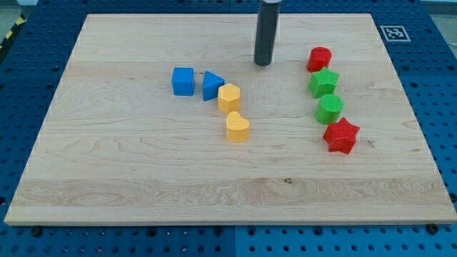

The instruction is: Move your arm towards center left

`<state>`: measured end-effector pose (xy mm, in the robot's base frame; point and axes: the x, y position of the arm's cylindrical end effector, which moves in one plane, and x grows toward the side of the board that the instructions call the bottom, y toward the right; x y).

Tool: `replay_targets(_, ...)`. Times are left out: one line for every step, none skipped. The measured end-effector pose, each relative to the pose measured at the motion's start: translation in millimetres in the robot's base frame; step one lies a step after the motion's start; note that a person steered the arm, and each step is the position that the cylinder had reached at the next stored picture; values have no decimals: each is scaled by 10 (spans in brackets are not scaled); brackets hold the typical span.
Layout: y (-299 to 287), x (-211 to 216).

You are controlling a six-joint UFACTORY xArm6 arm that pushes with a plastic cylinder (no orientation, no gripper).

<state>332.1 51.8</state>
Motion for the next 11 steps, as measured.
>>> replay_targets(-10, 0)
replay_targets(-14, 0)
replay_targets(-98, 158)
replay_targets(-162, 362)
replay_targets(-162, 509)
replay_targets(-263, 494)
replay_targets(-477, 129)
replay_targets(-1128, -45)
replay_targets(-2046, -44)
replay_targets(-2663, 168)
replay_targets(-2636, 724)
